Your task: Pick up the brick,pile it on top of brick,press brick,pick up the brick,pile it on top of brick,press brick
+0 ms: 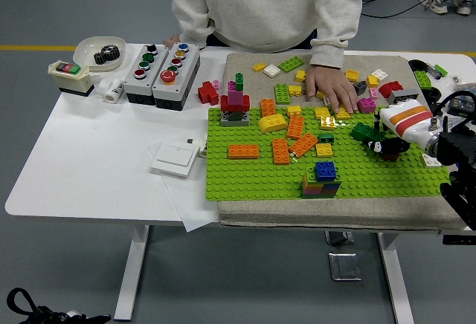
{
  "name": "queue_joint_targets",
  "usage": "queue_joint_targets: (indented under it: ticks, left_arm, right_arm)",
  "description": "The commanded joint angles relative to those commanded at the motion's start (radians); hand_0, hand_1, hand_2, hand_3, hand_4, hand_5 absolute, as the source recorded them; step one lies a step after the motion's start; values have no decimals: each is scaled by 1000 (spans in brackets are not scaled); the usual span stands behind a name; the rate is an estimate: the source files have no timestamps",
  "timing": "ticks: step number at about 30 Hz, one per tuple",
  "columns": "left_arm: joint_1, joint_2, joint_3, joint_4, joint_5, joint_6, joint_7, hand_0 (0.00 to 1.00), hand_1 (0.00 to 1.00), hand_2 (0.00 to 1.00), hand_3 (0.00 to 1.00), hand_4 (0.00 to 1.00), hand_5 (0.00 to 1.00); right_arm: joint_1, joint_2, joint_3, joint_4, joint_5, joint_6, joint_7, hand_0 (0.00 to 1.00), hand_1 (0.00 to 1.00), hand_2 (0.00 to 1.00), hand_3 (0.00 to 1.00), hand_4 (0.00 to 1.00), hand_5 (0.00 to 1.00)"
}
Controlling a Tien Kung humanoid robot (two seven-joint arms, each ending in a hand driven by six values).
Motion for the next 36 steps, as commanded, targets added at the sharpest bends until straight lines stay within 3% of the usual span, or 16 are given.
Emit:
queue_joint_targets:
  ticks: [10, 20, 24, 36]
  left_arm:
    - [7, -1, 2, 1, -6, 1, -2, 678, 736, 736, 587, 676, 654]
    - [21, -3, 0, 5, -5, 2, -4, 680, 736, 736, 587, 677, 655]
    - [30, -4, 2, 8, -11, 4, -8, 680, 737, 736, 587, 677, 655]
    - [58, -5, -8, 15, 0, 1, -9, 677, 732, 736, 588, 677, 655]
  right_arm:
    - [-4, -11, 10, 17, 12, -10, 15, 221, 258, 389, 406, 670, 619]
    - [-20, -60, 60, 77, 11, -32, 51, 217, 256, 379, 404, 669, 609]
    - [-32, -107, 86, 167, -1, -45, 69, 223, 260, 385, 411, 671, 578]
    - [-67, -283, 103, 568, 11, -106, 133, 245, 271, 392, 416, 677, 566]
